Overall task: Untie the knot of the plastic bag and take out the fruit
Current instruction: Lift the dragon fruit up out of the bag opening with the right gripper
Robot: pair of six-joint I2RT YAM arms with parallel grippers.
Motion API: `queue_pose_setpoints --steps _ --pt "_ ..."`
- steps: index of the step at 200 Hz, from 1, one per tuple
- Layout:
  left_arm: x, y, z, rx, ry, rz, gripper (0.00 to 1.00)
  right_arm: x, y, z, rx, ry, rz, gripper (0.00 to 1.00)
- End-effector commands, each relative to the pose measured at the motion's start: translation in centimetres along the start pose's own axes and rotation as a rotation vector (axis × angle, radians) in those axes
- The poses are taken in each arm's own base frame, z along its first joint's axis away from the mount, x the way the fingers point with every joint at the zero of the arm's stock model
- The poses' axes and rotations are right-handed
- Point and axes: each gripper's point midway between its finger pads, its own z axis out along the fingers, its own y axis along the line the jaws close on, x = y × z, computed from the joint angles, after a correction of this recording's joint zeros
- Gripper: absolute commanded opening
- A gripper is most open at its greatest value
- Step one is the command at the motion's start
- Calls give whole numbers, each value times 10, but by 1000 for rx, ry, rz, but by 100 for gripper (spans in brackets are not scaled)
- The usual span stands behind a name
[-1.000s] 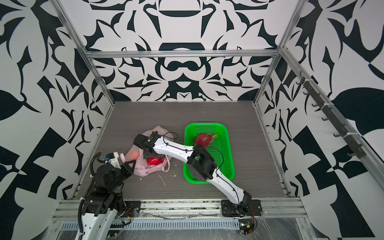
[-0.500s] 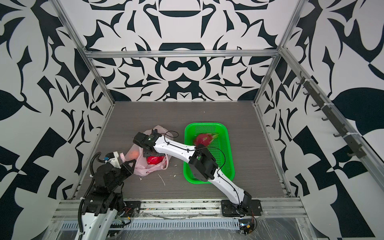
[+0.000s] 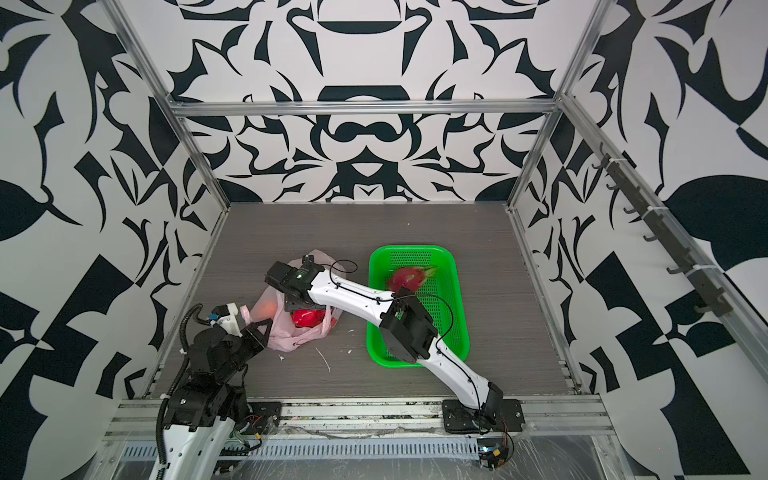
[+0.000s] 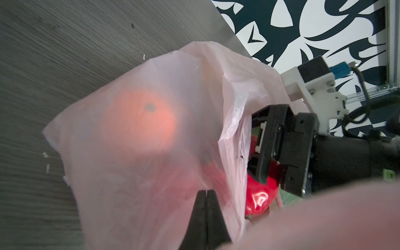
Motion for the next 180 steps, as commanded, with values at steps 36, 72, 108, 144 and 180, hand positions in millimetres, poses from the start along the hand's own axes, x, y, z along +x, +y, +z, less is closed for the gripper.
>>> queue_pose_setpoints --steps 36,72,108,144,180 --pt "-6 -9 -2 26 -10 9 0 -40 22 -77 -146 -138 31 9" --pt "-6 -10 -2 27 -11 9 0 -44 24 -87 -170 -152 35 9" --pt "-9 -12 -1 33 -13 10 0 -46 26 -95 -191 -160 35 9" --pt "-11 -15 -1 39 -21 6 0 -45 27 -100 -215 -163 41 8" --pt "-18 -19 0 44 -38 2 0 -42 28 -104 -223 -162 29 8"
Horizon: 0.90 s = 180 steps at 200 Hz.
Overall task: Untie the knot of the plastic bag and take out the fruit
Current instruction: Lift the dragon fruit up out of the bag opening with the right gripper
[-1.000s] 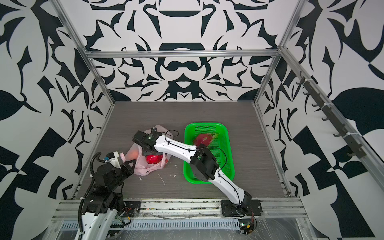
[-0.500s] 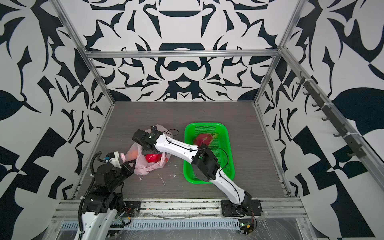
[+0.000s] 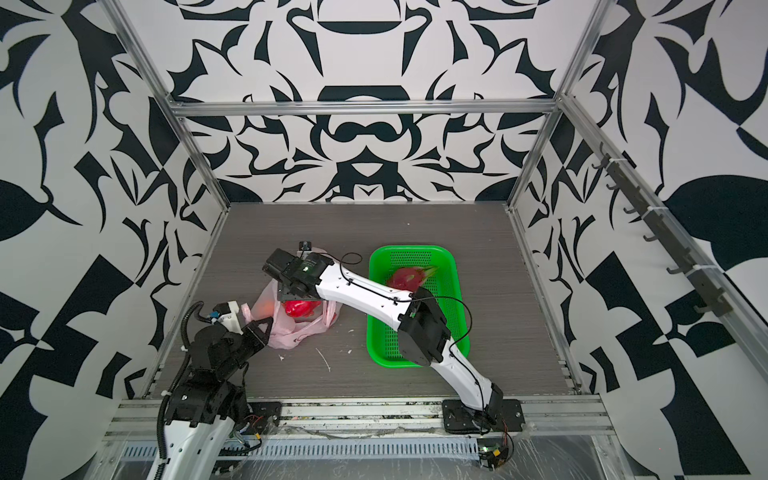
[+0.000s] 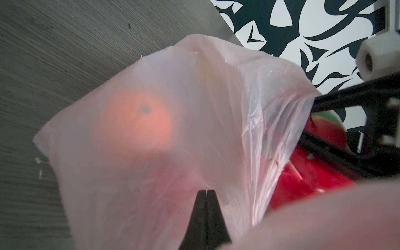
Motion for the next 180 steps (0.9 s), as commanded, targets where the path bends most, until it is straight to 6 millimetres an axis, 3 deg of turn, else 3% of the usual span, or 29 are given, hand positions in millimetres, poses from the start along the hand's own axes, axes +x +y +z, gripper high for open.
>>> queue_pose_setpoints --steps 1,92,180 --pt "-16 -16 -4 40 -43 5 0 -20 16 -39 -90 -76 2 8" --pt "-44 -33 3 37 -93 48 0 -1 9 -49 -125 -59 -53 8" --pt "-49 -30 7 9 -106 39 0 9 20 -65 -235 -30 -111 7"
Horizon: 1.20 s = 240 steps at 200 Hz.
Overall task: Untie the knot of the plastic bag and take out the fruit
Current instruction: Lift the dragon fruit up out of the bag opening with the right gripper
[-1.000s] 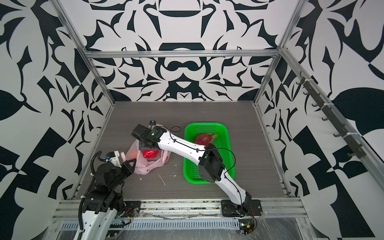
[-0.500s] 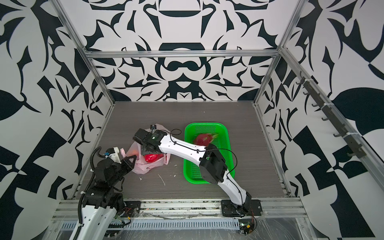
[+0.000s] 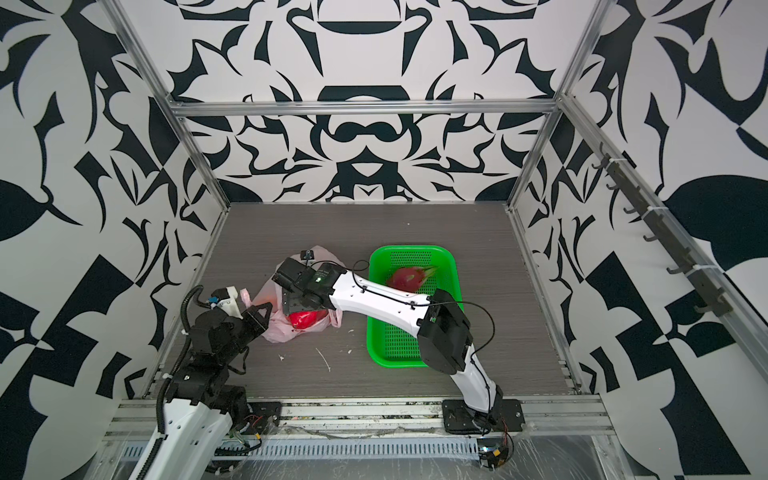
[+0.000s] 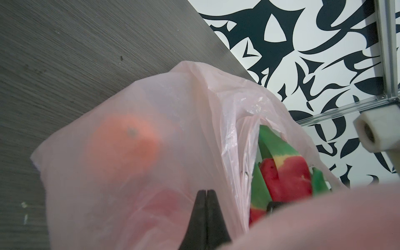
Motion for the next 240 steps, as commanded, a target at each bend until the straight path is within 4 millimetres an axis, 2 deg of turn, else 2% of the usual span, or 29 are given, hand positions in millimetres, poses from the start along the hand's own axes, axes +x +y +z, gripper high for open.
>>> queue_pose_setpoints --steps 1,73,135,180,240 --pt "-16 -12 -5 23 -56 17 0 -22 28 -41 -135 -80 -24 7" --pt "-15 -4 -3 -4 -62 -1 0 -17 44 -55 -225 -38 -62 7" --pt "-16 -3 -3 -13 -73 -9 0 -15 49 -71 -267 -27 -86 7" --pt "-16 -2 -4 -14 -75 -12 0 -5 60 -77 -338 25 -107 7" --pt "-22 -6 -4 -10 -89 -7 0 5 63 -91 -373 80 -156 7"
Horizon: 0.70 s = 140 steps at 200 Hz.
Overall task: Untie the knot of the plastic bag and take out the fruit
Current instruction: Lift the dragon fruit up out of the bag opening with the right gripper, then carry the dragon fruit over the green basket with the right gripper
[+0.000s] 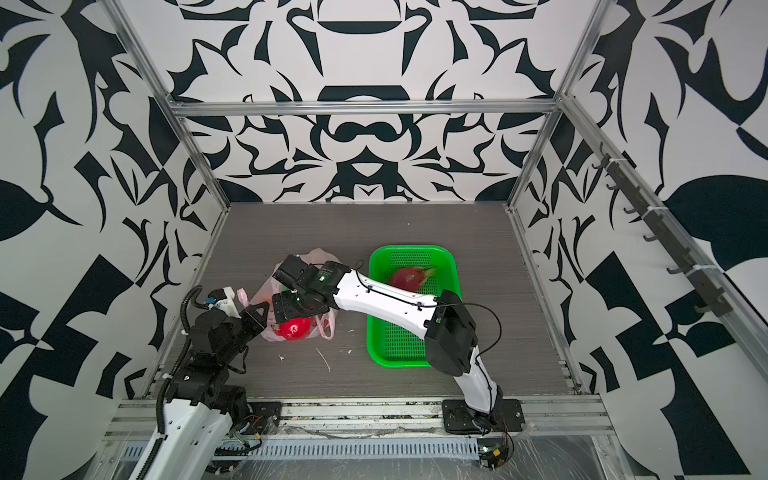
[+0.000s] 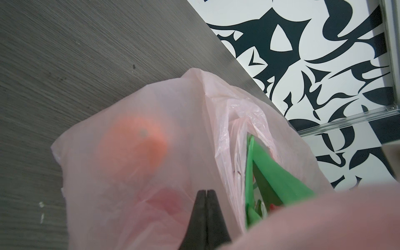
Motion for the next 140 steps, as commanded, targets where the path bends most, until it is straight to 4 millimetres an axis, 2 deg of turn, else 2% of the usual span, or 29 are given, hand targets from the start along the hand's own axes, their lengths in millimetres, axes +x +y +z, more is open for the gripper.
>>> queue_pose_setpoints --steps 1,57,106,140 --pt "-15 -12 -3 29 -49 3 0 -14 38 -59 -138 -77 -64 7" --pt "-20 -17 -2 36 -57 6 0 -7 44 -78 -157 -48 -113 7" --pt "-19 -16 -1 36 -52 0 0 -19 55 -108 -174 -104 -163 6" --pt "-17 -16 0 38 -48 -2 0 -29 58 -122 -164 -141 -195 6"
